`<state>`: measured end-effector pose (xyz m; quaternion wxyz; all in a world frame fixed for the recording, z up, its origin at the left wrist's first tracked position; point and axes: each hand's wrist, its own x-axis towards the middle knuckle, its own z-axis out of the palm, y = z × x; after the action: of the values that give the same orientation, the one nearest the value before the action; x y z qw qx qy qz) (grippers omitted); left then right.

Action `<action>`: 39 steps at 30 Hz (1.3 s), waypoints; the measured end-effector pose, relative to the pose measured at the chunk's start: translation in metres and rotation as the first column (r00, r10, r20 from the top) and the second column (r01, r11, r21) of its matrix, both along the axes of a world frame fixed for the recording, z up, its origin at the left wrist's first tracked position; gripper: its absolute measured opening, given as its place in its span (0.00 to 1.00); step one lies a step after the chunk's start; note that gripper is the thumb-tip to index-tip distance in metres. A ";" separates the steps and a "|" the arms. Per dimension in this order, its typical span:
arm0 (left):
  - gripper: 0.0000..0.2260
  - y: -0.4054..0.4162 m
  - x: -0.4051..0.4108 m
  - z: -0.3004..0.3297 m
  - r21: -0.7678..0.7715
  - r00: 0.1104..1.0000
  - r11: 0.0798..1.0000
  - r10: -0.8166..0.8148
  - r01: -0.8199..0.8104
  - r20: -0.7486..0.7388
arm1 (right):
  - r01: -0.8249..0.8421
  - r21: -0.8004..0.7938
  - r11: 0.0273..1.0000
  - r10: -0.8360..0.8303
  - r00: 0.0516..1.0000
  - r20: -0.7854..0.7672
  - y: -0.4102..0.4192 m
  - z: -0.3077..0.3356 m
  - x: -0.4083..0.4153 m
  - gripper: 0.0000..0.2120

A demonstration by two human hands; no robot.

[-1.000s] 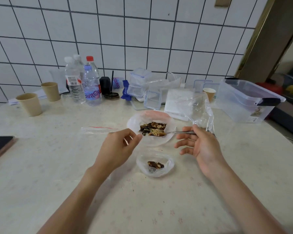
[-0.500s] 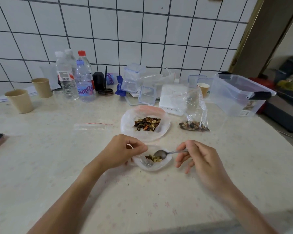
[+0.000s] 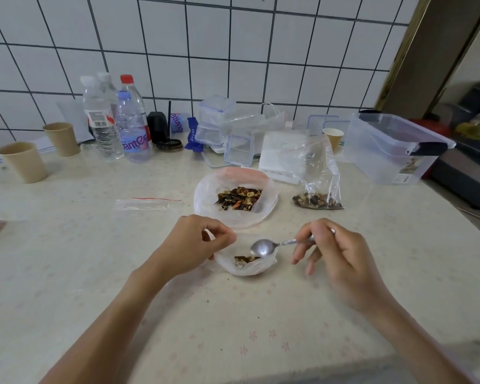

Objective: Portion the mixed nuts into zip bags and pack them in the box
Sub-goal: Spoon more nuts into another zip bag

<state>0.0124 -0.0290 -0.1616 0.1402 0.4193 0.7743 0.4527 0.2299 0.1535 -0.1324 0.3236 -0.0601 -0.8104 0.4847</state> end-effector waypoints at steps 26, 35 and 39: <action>0.27 0.050 -0.069 0.027 0.164 0.839 0.875 0.484 -0.456 -0.250 | 0.268 -0.137 0.954 -0.242 0.953 0.180 0.015 -0.006 -0.104 0.18; 0.15 0.065 -0.075 -0.009 0.048 0.939 0.938 0.343 -0.342 -0.013 | 0.259 -0.176 0.950 -0.216 0.948 0.233 0.019 -0.015 -0.117 0.16; 0.11 0.067 -0.072 -0.011 0.092 0.955 0.951 0.291 -0.296 0.057 | 0.267 -0.300 0.916 -0.183 0.942 0.280 0.014 -0.021 -0.129 0.15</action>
<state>-0.0598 0.0376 -0.1728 0.0667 0.2963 0.8014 0.5153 0.1008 0.1680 -0.1531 0.2597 -0.2671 -0.7379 0.5628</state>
